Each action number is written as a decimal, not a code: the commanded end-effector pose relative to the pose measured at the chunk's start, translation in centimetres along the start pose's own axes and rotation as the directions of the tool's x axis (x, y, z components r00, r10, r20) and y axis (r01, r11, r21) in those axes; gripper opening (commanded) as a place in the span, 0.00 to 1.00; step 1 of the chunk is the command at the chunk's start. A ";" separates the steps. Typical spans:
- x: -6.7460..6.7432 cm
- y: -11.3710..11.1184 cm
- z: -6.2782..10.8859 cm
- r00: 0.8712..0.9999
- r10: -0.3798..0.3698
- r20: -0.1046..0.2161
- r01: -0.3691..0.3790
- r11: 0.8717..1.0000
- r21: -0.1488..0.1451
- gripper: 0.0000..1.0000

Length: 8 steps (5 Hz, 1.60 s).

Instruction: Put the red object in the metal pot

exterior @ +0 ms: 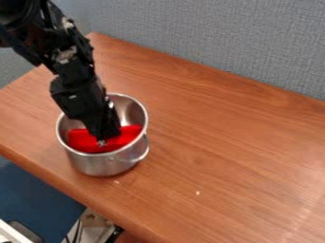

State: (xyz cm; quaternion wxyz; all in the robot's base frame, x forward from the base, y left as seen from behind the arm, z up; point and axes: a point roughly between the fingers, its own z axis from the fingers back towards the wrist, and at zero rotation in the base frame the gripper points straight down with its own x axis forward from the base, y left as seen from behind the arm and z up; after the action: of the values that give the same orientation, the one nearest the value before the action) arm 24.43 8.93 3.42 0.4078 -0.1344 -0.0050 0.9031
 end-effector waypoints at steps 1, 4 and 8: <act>0.9 -1.3 0.0 0.992 0.127 -0.003 -0.127 0.992 -0.007 0.00; 1.0 -2.3 0.7 0.981 -0.179 -0.073 0.183 0.982 0.044 0.00; -2.3 -1.9 1.5 0.933 -0.341 -0.113 0.354 0.926 0.134 0.00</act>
State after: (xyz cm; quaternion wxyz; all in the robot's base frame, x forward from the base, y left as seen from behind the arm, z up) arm 26.21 8.51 4.93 0.5663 -0.1354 0.0720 0.8098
